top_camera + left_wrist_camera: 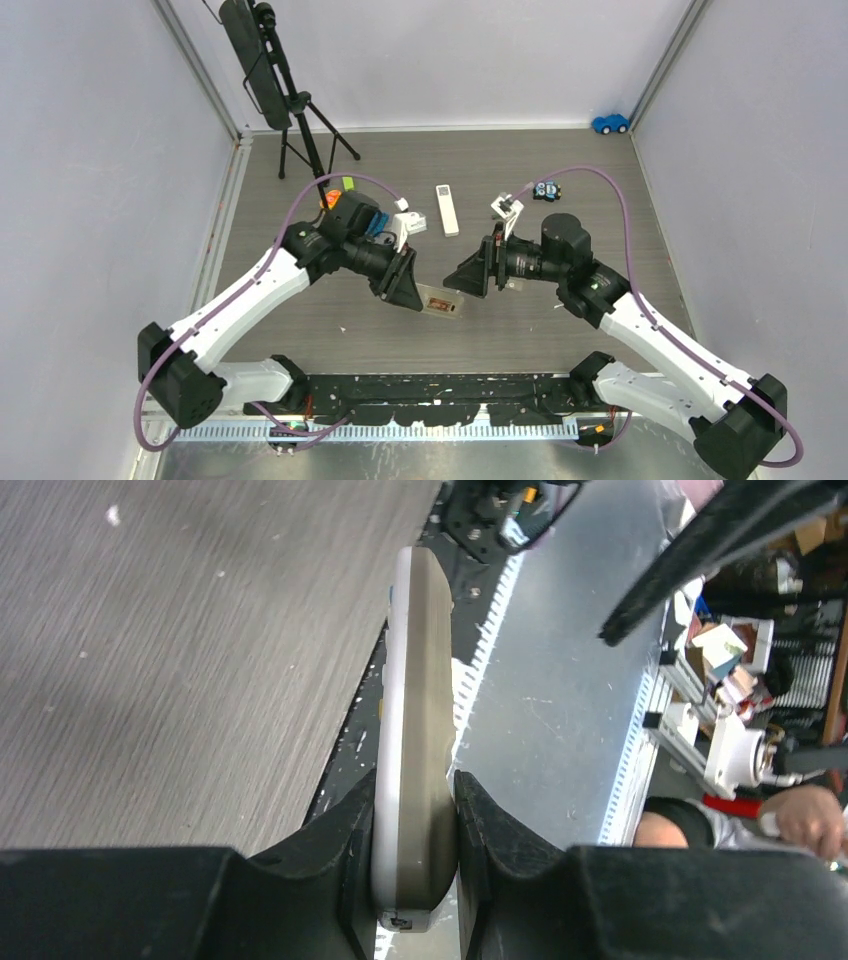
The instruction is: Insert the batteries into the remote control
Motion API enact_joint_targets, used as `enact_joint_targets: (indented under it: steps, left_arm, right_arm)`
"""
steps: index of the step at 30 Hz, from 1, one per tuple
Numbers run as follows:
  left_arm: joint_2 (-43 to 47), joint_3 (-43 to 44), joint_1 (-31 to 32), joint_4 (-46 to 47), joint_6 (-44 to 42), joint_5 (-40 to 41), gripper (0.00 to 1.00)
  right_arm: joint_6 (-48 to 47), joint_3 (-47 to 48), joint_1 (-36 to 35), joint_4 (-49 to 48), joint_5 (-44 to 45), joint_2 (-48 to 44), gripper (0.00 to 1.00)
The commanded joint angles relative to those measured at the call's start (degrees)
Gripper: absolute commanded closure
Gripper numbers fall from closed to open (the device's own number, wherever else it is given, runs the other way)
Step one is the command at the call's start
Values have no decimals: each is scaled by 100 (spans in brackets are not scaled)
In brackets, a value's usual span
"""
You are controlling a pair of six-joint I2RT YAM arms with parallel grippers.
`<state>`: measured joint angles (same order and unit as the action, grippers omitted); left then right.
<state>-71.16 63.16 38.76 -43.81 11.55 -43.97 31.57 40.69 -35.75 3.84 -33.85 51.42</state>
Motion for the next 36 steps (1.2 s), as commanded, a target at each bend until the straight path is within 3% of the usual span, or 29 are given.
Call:
enact_joint_targets:
  steps: [1,8,15,18,20,23,26,32,36]
  left_arm:
    - [404,325,-10,-367,-824,-881,100]
    - [404,715,-18,-636,-1298,-1345,100]
    - [530,771,-14,-750,-1441,-1392,100]
    - [571,784,-16,-599,-1222,-1348,98]
    - [616,822,-13,-302,-785,-1393,81]
    - [756,828,-26,585,177,-1335,59]
    - [946,737,-32,1640,1086,-1091,48]
    - [1330,-340,-99,6095,4025,-100,39]
    - [1139,-430,-102,7040,4735,326,39]
  right_arm:
    - [-772,677,-189,234,-1089,260,19]
    - [-1680,1391,-980,1390,-1630,920,29]
    - [-2098,1671,-1205,2067,-1781,1194,53]
    - [-2074,1683,-1215,2017,-1827,1176,76]
    - [-1857,1680,-1215,1839,-1732,1123,95]
    - [-1306,1616,-1208,1400,-1423,893,100]
    - [-822,1449,-1190,787,-1002,518,100]
    - [726,764,-1110,-1346,162,-112,100]
    - [1740,376,-1115,-2665,766,-28,100]
